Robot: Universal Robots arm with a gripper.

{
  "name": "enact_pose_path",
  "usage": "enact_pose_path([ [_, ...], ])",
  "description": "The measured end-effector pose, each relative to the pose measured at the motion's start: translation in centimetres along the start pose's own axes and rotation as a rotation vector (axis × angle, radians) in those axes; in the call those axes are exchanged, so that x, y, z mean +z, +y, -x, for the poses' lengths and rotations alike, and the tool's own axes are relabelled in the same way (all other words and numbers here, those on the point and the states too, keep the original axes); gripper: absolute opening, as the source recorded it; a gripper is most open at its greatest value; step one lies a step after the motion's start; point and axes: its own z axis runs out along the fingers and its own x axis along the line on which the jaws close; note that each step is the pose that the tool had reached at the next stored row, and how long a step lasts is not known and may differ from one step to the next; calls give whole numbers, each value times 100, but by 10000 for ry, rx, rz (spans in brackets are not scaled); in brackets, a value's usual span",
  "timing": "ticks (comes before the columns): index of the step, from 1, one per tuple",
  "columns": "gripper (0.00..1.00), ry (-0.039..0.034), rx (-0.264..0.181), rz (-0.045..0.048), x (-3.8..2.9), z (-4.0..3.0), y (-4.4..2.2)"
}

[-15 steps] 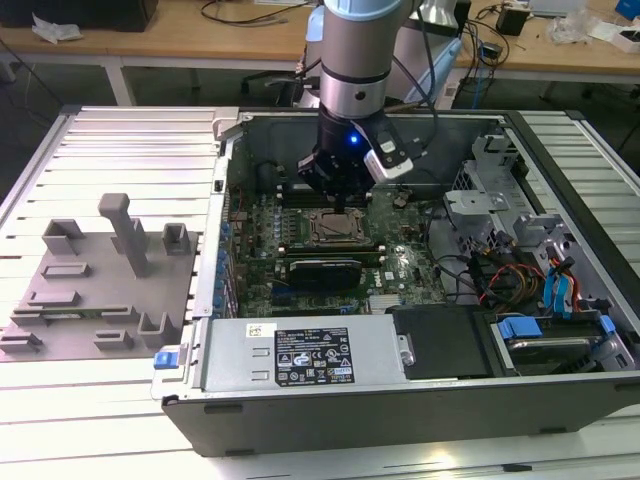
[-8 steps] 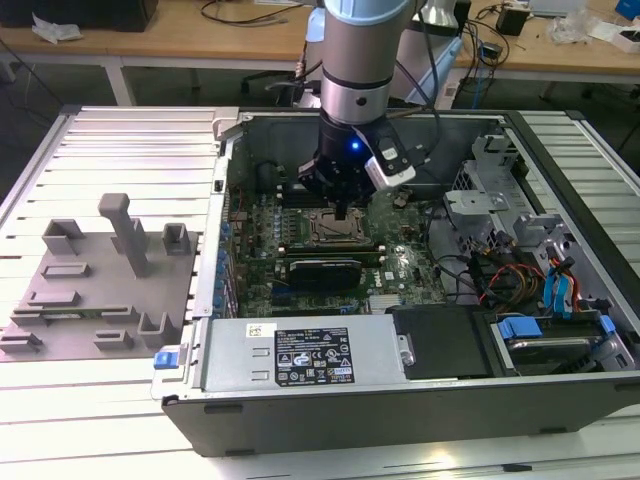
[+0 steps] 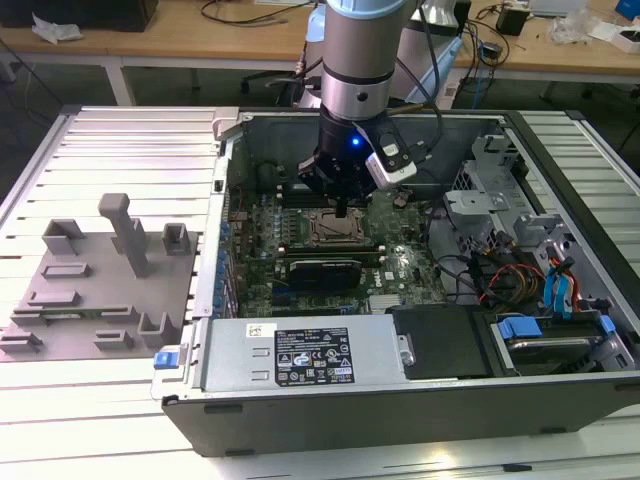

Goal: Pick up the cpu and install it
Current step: 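Install the first cpu locking lever, then install the second cpu locking lever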

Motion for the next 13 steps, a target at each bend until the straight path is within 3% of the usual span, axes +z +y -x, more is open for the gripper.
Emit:
enact_pose_path([
  [9, 11, 0, 0, 0, -4, 0, 0],
  [10, 11, -1, 0, 0, -34, 1, 1],
  [13, 11, 0, -1, 0, -36, 0, -57],
])
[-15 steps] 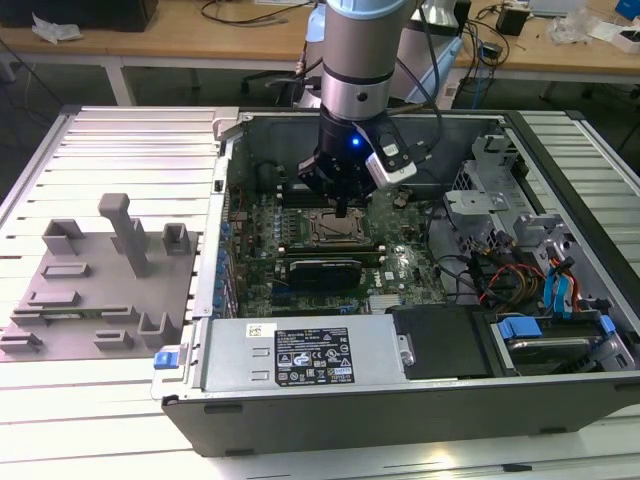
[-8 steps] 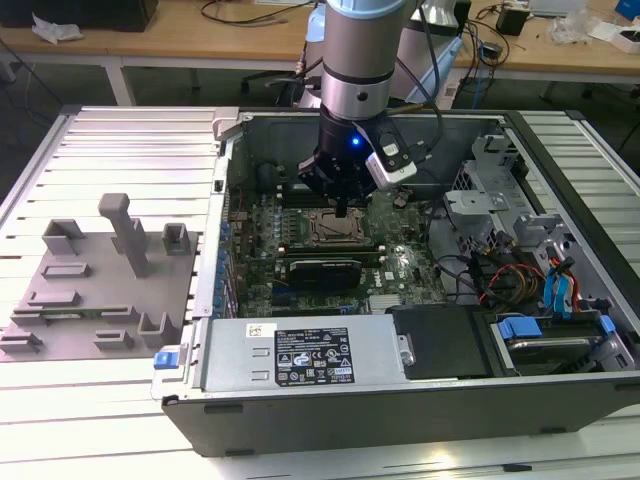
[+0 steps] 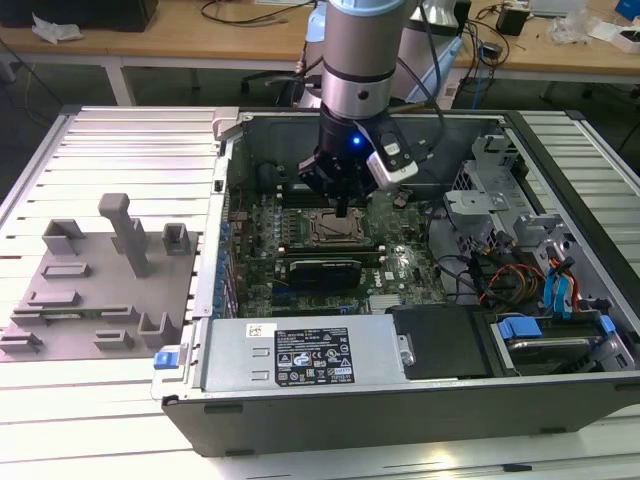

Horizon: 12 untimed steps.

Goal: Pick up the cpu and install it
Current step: 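Install the second cpu locking lever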

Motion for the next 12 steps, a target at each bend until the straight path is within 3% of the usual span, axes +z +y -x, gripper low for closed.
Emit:
enact_pose_path([
  [2, 11, 0, 1, 0, -2, -2, -110],
  [5, 11, 0, 0, 0, -4, -4, -223],
  [8, 11, -1, 3, 1, 3, -23, -260],
  [12, 11, 0, 1, -2, 61, -137, -271],
])
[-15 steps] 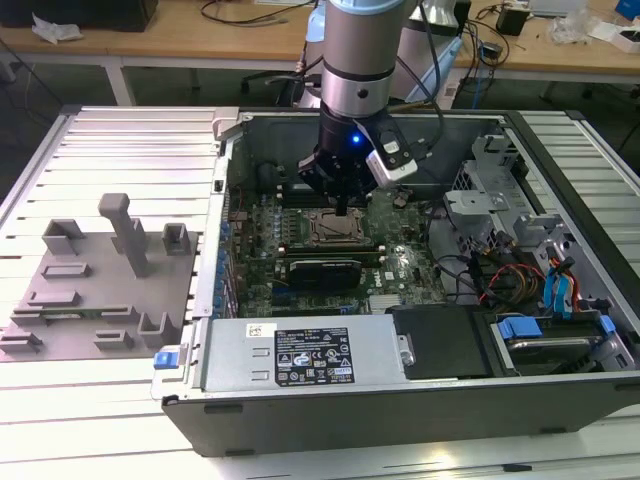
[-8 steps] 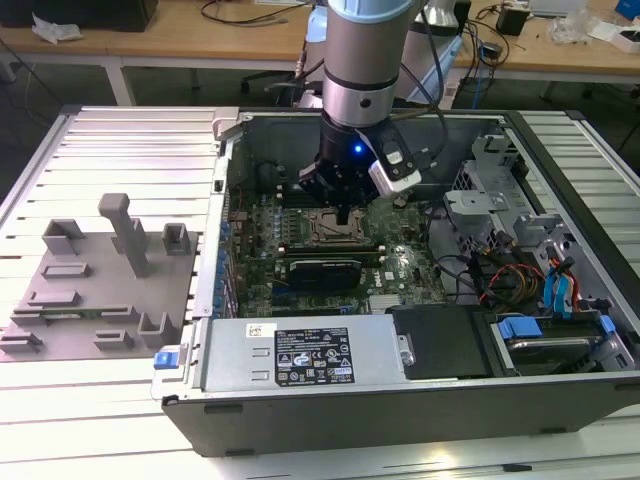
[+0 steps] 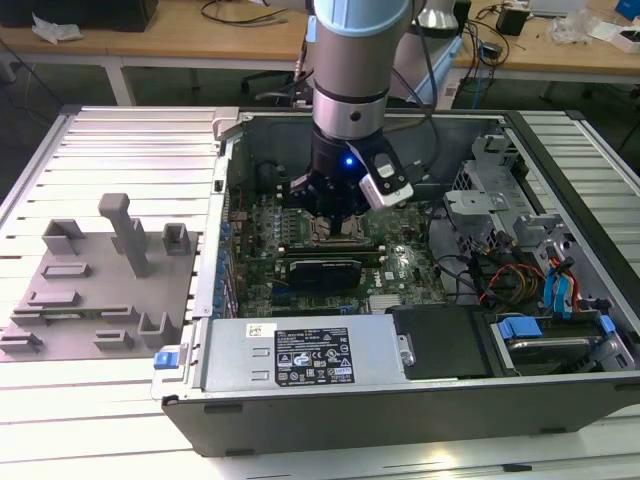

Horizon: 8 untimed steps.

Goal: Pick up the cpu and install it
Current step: 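Install the second cpu locking lever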

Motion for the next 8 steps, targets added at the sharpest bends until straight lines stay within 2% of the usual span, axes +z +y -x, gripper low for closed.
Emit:
enact_pose_path([
  [4, 11, 0, 0, 1, 103, -82, 0],
  [8, 11, 0, -1, 0, 118, -85, -1],
])
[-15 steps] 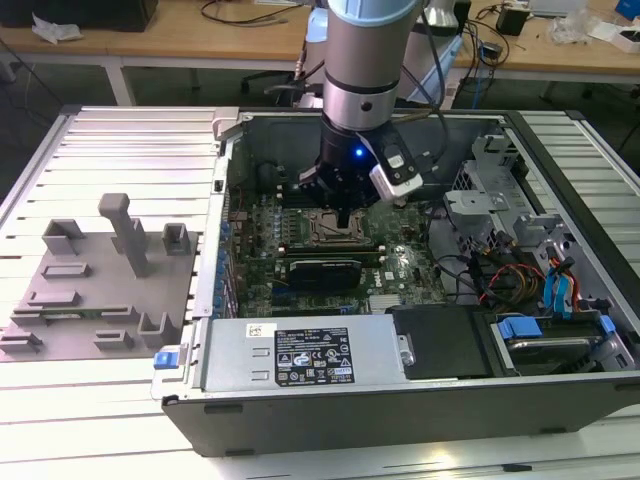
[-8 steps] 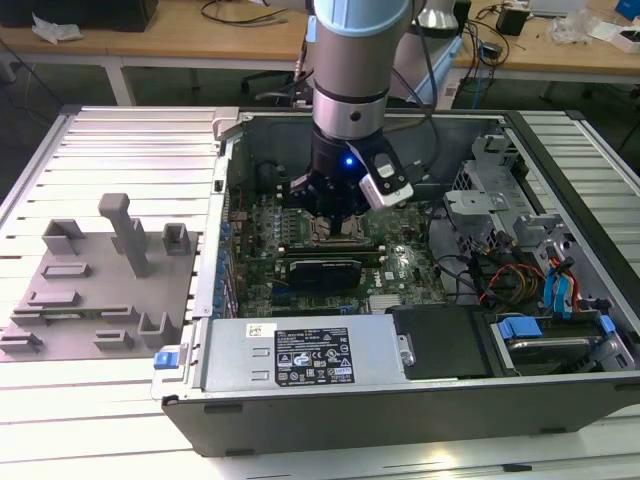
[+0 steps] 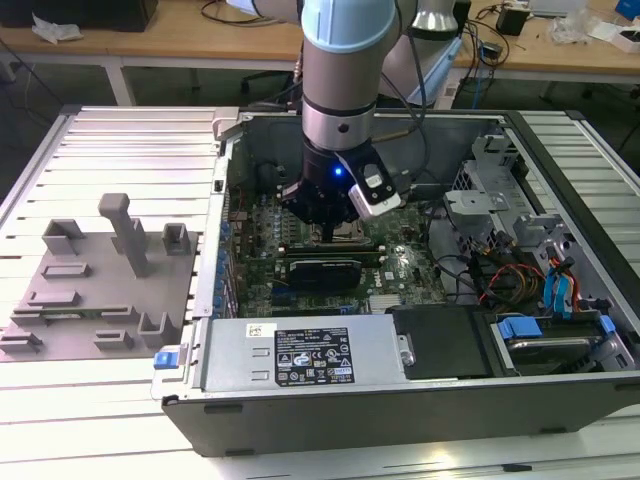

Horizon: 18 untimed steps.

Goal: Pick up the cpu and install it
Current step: 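Install the second cpu locking lever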

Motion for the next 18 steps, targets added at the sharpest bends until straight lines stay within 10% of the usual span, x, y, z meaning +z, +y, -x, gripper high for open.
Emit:
enact_pose_path([
  [14, 11, -11, -758, 59, 164, -137, -1],
  [18, 11, -87, -784, 232, 167, -152, -2],
])
